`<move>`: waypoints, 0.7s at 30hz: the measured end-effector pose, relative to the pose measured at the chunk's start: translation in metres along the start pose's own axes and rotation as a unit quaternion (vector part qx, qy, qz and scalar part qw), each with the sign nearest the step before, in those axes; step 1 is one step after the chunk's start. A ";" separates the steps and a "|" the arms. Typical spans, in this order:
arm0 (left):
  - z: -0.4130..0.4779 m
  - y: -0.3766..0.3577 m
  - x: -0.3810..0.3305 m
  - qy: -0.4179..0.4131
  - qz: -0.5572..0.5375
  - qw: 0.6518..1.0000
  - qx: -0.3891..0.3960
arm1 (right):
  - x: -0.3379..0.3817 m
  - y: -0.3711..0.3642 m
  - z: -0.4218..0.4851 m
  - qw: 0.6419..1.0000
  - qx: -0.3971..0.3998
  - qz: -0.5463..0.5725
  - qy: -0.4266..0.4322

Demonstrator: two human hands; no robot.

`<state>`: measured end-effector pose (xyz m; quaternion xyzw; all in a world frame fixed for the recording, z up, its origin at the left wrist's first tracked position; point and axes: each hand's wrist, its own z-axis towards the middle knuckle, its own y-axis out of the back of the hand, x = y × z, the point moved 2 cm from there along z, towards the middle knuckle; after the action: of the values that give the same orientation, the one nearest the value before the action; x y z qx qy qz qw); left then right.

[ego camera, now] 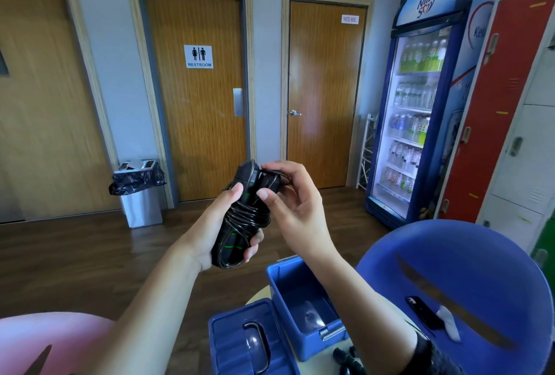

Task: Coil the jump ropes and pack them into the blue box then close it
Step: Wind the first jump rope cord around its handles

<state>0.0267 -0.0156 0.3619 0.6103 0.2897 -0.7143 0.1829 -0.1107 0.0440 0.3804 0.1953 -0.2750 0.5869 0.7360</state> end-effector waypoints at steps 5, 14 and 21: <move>0.001 -0.003 0.003 0.001 -0.015 1.000 0.012 | -0.002 -0.002 0.000 1.000 -0.009 0.023 0.000; -0.002 -0.001 0.012 0.036 -0.018 0.999 0.012 | -0.012 -0.005 -0.005 0.998 0.001 0.065 -0.024; -0.003 -0.003 0.018 0.043 -0.031 0.999 0.009 | -0.010 -0.009 -0.005 0.998 0.009 0.053 -0.035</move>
<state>0.0236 -0.0103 0.3443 0.6324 0.3102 -0.6954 0.1424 -0.1029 0.0368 0.3706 0.2073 -0.3049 0.6206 0.6921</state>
